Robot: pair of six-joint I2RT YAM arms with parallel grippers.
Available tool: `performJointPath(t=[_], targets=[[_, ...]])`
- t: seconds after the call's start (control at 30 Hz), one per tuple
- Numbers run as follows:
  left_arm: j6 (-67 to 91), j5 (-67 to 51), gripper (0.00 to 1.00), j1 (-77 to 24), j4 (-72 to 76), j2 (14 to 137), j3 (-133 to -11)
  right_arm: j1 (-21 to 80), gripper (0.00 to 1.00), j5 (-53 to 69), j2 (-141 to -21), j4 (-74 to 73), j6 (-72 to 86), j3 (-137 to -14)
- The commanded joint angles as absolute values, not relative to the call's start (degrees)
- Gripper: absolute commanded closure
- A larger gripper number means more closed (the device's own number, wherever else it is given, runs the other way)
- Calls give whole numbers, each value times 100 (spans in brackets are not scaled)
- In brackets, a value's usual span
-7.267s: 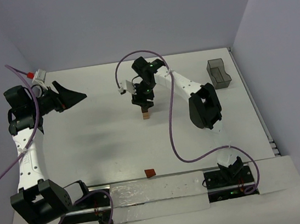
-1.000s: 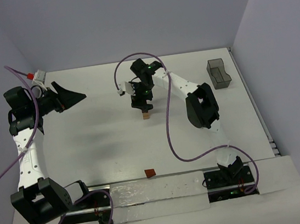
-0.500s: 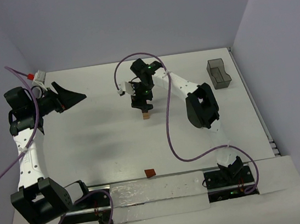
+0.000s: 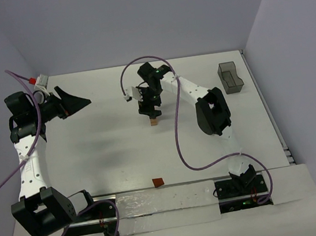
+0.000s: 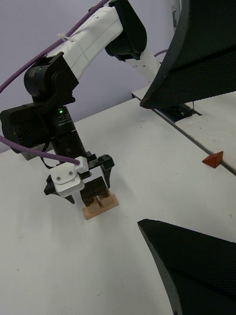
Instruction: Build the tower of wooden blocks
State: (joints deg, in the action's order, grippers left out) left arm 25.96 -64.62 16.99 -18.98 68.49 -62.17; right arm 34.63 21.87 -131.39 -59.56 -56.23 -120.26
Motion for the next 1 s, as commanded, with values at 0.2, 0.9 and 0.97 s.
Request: performJointPath(t=[0.2, 0.9, 0.97], targets=[[2602, -6608, 1, 1753, -1652, 6671, -6231, 3489, 0, 2180, -12708, -5876, -5656, -11971], [2654, -6627, 1, 1749, -1608, 6671, -6249, 3463, 0, 1969, -12691, -6214, -5880, -11971], [2654, -6618, 1, 1758, -1601, 6670, -6242, 3448, 0, 1961, -12677, -6236, -5895, -11963]])
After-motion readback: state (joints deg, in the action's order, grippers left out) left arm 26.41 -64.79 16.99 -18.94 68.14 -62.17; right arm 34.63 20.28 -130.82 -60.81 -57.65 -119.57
